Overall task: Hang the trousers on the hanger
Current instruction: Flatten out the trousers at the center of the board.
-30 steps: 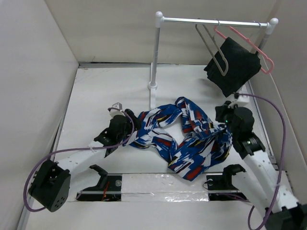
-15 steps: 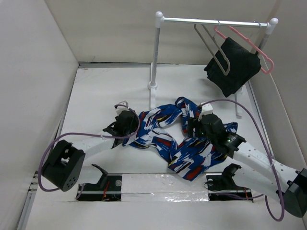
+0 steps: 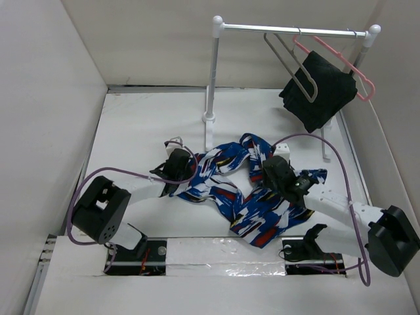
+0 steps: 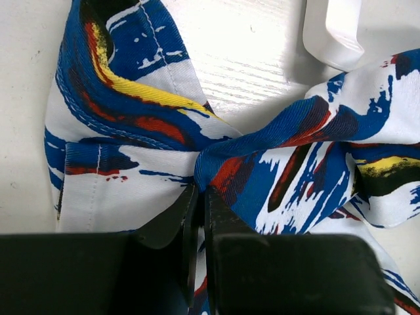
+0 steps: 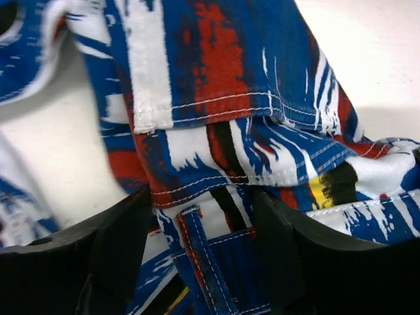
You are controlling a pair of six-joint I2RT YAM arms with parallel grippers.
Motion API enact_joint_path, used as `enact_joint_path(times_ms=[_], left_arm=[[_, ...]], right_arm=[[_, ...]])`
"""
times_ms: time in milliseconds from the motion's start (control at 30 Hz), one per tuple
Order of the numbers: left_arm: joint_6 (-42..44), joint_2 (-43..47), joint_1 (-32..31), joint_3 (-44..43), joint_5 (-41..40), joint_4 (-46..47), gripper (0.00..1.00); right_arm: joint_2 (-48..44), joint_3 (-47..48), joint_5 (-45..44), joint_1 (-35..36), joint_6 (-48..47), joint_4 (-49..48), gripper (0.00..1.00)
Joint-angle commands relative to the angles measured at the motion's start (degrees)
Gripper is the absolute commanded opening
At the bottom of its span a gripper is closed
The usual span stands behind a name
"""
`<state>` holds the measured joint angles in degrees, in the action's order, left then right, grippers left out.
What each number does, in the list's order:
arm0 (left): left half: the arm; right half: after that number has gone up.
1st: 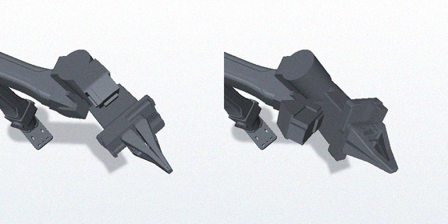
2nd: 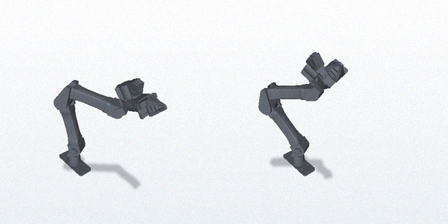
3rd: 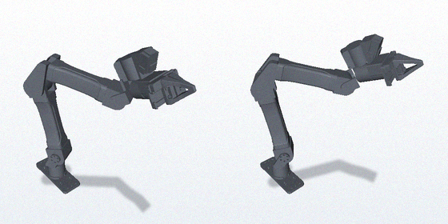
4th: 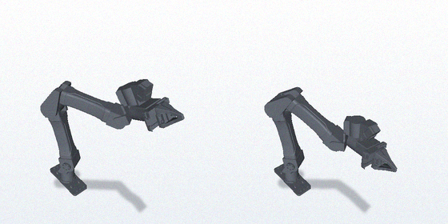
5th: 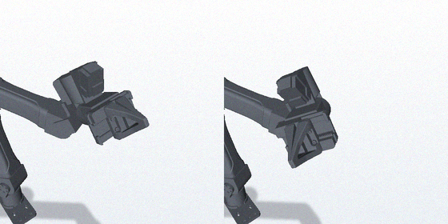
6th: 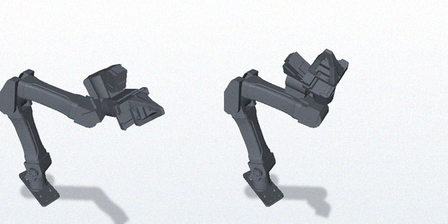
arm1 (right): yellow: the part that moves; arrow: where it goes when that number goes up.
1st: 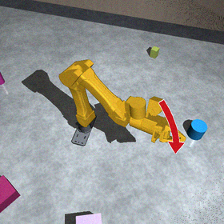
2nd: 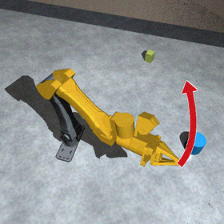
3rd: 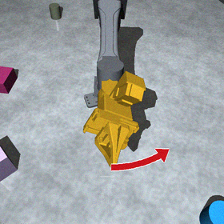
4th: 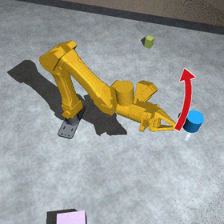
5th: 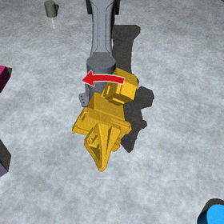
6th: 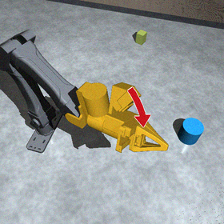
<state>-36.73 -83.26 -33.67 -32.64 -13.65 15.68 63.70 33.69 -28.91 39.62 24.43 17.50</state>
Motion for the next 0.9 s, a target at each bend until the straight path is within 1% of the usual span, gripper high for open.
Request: enact_joint_path(times_ms=[0, 67, 100, 133, 200, 233, 267, 300, 333, 367, 400, 433, 467, 533, 567, 600, 667, 733, 767, 800, 867], left_arm=[[-0.7, 0.6, -0.3, -0.5, -2.0, 0.2, 0.00], [-0.9, 1.5, 0.3, 0.8, -2.4, -0.6, 0.00], [-0.5, 3.4, 1.1, 1.8, -1.3, 0.6, 0.00], [-1.1, 4.7, 1.8, 4.4, -0.3, 1.5, 0.00], [-2.8, 9.3, 3.7, 6.7, 1.4, 3.2, 0.00], [-5.0, 10.8, 4.2, 7.8, 1.0, 2.2, 0.00], [-5.8, 12.5, 4.2, 7.6, -2.2, 0.4, 0.00], [-6.2, 16.2, 5.7, 7.5, -4.0, -3.4, 0.00], [-6.6, 18.1, 6.6, 7.6, -5.2, -5.2, 0.00], [-6.6, 20.4, 7.4, 7.9, -6.6, -6.5, 0.00], [-6.6, 25.5, 9.6, 8.1, -7.1, -8.7, 0.00], [-6.7, 27.9, 10.8, 8.6, -7.4, -9.9, 0.00], [-6.5, 33.0, 11.9, 8.7, -8.2, -12.0, 0.00], [-6.7, 37.5, 13.4, 9.1, -10.2, -13.6, 0.00], [-7.6, 39.7, 13.4, 9.4, -12.2, -13.7, 0.00], [-8.2, 42.5, 14.0, 9.7, -12.5, -13.6, 0.00], [-9.6, 44.1, 14.7, 9.2, -13.9, -14.5, 0.00], [-10.6, 44.7, 14.7, 8.1, -15.6, -15.3, 0.00], [-10.6, 44.4, 14.7, 7.8, -15.8, -15.2, 0.00], [-10.8, 43.6, 14.7, 7.4, -16.1, -15.5, 0.00], [-11.4, 42.9, 14.7, 6.5, -16.1, -15.5, 0.00]], right_arm=[[1.9, 2.3, -5.0, -1.8, 1.0, -2.7, 0.50], [2.5, 2.3, -4.1, -2.6, 0.3, -3.6, 0.32], [2.9, 1.8, -3.0, -3.1, -0.2, -4.9, 0.25], [3.1, 1.7, -1.4, -3.1, -0.7, -5.4, 0.13], [3.4, 1.6, 3.0, -2.5, -2.2, -5.8, 0.03], [3.2, 1.3, 4.7, -0.2, -2.2, -5.9, 0.00], [3.0, 0.9, 7.6, 1.6, -2.5, -6.4, 0.00], [3.0, 0.6, 8.9, 3.5, -2.5, -7.2, 0.00], [3.2, 0.6, 10.0, 7.6, -2.1, -7.2, 0.00], [3.3, 0.6, 12.4, 10.1, -1.5, -7.5, 0.00], [3.2, 0.5, 13.8, 12.7, -1.4, -9.1, 0.00], [3.2, 0.8, 14.8, 15.5, -0.5, -9.6, 0.00], [3.4, 2.4, 16.1, 21.1, 0.5, -10.0, 0.00], [3.5, 5.9, 15.2, 26.2, 0.9, -8.4, 0.00], [3.5, 11.2, 12.8, 30.0, -0.1, -6.3, 0.00], [3.3, 13.7, 10.8, 31.2, -0.4, -1.8, 0.00], [2.2, 17.3, 6.0, 31.8, -1.4, 1.6, 0.00], [-2.2, 17.8, 1.1, 29.2, -2.6, 4.3, 0.00], [-2.3, 17.4, 1.1, 26.7, -2.8, 4.3, 0.00], [-5.0, 16.7, 1.7, 20.0, -3.2, 6.1, 0.00], [-8.2, 14.3, 2.4, 12.8, -5.0, 5.2, 0.00]])
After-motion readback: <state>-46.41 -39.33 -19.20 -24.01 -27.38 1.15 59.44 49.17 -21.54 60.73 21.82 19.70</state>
